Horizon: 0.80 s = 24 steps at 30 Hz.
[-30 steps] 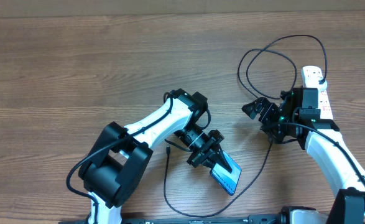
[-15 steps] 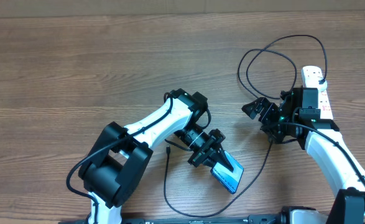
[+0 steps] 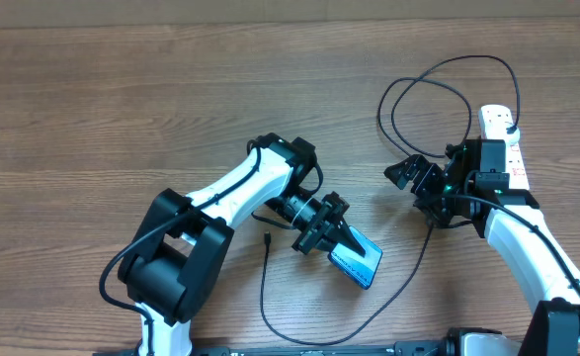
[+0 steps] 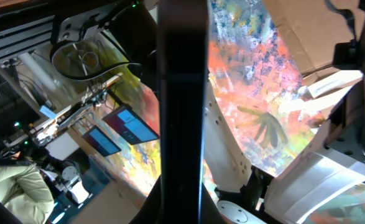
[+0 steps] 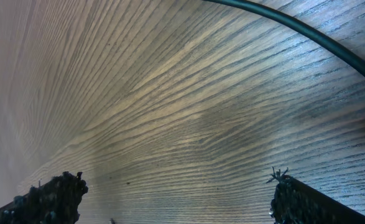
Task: Plug charger to phone and switch on socket
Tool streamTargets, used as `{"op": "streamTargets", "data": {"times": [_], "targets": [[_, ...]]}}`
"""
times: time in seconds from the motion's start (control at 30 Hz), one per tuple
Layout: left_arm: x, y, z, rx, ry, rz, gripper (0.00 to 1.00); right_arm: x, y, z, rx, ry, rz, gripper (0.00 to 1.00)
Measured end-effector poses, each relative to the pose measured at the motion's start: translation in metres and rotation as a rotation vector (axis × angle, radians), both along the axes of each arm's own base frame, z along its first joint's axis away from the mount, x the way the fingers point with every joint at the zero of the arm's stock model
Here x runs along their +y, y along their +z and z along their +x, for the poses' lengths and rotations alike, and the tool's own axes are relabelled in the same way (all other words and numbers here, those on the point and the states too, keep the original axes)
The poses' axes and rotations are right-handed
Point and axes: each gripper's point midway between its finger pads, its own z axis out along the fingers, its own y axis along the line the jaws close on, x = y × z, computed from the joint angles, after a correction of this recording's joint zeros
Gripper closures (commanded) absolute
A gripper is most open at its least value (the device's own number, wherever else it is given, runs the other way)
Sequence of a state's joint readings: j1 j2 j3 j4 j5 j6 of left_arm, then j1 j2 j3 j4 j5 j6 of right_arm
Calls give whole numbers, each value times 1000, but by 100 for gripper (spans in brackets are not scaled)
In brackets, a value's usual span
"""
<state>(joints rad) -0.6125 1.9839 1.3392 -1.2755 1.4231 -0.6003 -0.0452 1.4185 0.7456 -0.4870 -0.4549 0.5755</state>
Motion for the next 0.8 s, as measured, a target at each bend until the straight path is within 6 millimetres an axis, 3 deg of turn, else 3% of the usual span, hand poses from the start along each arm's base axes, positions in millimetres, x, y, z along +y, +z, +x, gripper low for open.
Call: {"op": "streamTargets", "data": {"times": [0.8], "targets": [[3, 5, 3, 41, 22, 0, 96, 0, 0, 0, 0, 0, -1, 0]]}}
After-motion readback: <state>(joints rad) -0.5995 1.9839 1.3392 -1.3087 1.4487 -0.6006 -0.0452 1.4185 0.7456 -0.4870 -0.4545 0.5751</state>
